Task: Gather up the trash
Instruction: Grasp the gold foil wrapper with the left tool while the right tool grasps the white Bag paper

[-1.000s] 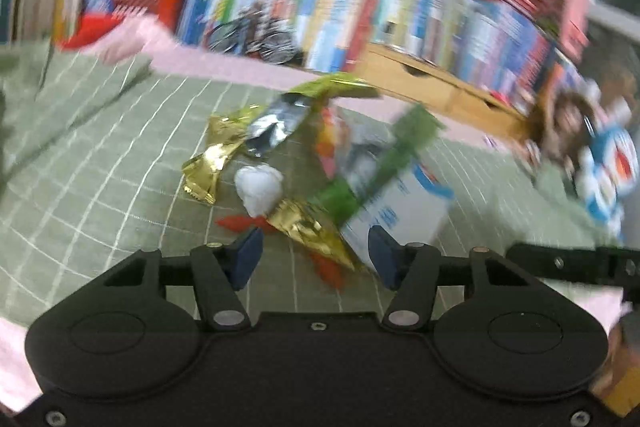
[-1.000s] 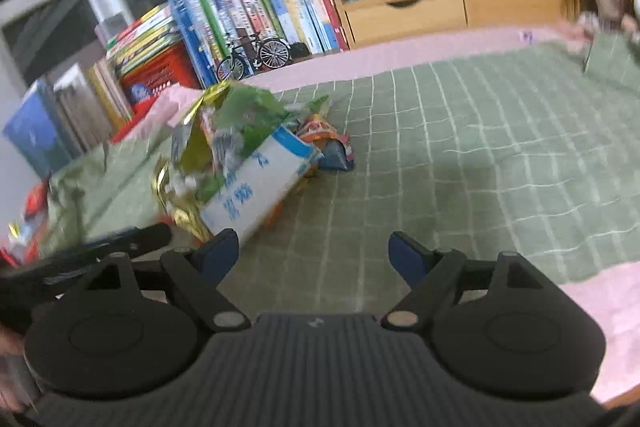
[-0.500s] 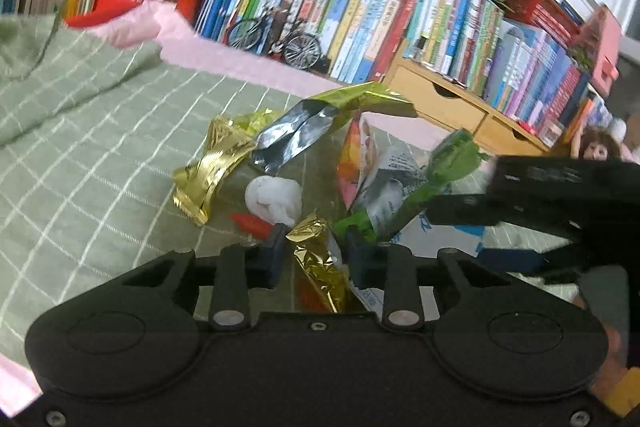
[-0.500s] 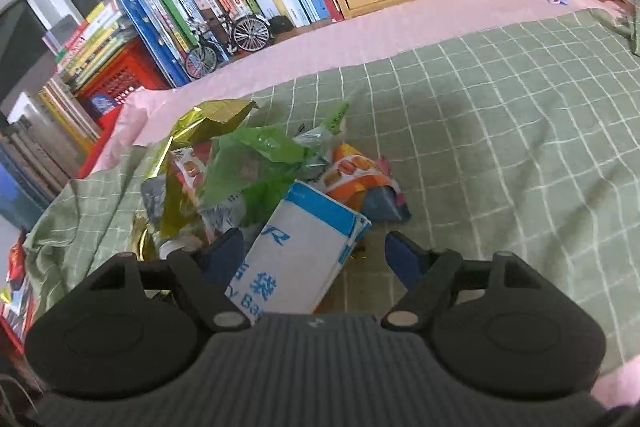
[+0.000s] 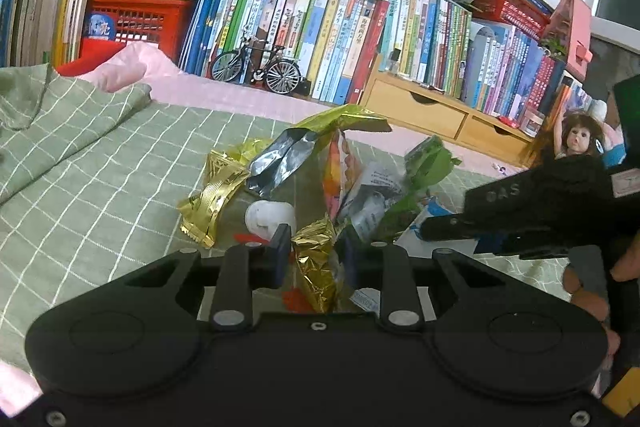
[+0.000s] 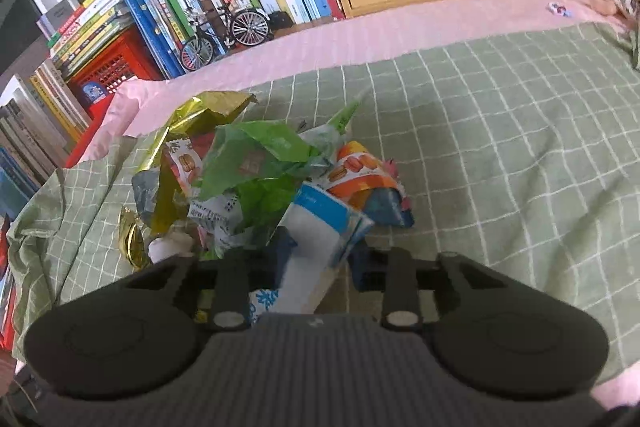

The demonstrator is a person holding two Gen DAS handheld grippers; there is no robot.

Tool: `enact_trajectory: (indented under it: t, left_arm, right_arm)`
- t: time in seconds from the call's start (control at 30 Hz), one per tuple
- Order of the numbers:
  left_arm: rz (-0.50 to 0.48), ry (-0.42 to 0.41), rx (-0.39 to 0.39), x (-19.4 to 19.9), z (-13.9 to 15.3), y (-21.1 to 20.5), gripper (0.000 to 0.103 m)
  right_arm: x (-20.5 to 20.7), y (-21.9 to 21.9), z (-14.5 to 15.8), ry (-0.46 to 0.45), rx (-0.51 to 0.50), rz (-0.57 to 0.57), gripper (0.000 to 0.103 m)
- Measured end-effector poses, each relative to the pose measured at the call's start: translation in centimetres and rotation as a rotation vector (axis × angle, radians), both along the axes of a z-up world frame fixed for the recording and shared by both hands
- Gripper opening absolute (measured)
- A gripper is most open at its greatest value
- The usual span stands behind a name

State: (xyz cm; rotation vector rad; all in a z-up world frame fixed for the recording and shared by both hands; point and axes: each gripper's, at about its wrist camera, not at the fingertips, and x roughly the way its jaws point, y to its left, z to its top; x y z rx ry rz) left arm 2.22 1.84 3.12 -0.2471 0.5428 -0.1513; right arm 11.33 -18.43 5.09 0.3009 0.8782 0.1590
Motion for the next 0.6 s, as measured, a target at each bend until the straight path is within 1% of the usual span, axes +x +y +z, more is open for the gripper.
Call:
enact_trajectory:
  t: [0.13,0.23,0.37,0.5,0.57,0.6]
  left_arm:
    - [-0.018,-0.015,0.01,-0.5,0.4,-0.3,0.025]
    - [-0.04,-0.021,-0.001,-0.8,0.7,-0.4,0.025]
    - [-0.066,-0.035,0.009,-1.2,1.0,-0.7,0.025]
    - [-0.097,-0.04,0.028,-1.8,1.1,-1.1,0.025]
    - [-0.119,-0.04,0.035,-2.0,1.1,-1.4,0.025]
    - [-0.131,-0.039,0.041,-2.2,1.0,-1.7,0.025]
  right_arm:
    - [-1.2,-1.1,0.4,-0.016,-0.006,0.013,0.018]
    - [-2.1,-1.9,0.8,-0.037,-0.008,0.015,0.014]
    - [-3.2,-3.5,1.5,-0.06,-0.01,0.005,0.013]
    - [-4.3,-5.5,1.3,-0.045,-0.035,-0.014,0.014]
    - [-4.8,-6.4,0.8,-0.027,-0.053,-0.031,0.017]
    - [-4.9,-7.0,0.6,-0.015,-0.068,-0.043,0.023]
